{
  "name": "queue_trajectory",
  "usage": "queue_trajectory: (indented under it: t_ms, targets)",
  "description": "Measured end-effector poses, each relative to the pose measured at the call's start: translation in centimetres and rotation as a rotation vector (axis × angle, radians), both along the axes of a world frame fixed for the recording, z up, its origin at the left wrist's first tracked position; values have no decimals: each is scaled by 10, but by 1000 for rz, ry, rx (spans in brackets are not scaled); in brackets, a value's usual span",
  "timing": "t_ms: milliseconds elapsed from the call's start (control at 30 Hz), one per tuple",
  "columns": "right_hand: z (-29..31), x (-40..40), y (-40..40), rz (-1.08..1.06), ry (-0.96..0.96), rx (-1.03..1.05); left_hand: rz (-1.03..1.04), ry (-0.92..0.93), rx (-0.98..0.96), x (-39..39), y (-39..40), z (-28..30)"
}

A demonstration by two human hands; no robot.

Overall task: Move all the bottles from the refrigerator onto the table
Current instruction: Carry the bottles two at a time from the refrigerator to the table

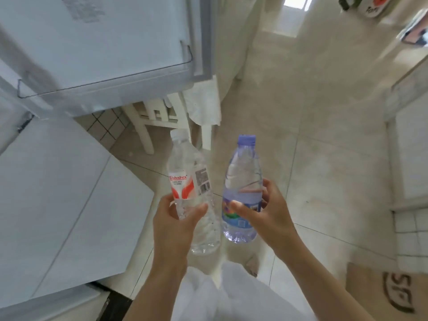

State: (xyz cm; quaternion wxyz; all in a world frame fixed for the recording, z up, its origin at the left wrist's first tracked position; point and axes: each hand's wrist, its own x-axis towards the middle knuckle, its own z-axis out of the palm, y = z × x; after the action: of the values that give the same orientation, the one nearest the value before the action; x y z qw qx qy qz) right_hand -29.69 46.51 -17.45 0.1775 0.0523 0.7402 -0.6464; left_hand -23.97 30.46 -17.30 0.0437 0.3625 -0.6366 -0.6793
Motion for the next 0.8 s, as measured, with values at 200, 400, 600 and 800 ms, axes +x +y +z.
queue_trajectory:
  t_ms: [200, 400, 600, 800]
  targets:
    - [-18, -19, 129, -136, -89, 18, -71, -83, 45, -39, 116, -25]
    - [-27, -44, 205, -269, -145, 18, -141, -123, 27, -78, 182, -29]
    - [-39, -86, 237, -327, -184, 16, -193, -132, 7, -131, 209, -28]
    - [-45, -160, 247, -351, -155, 17, -202, -109, 4, -212, 216, -33]
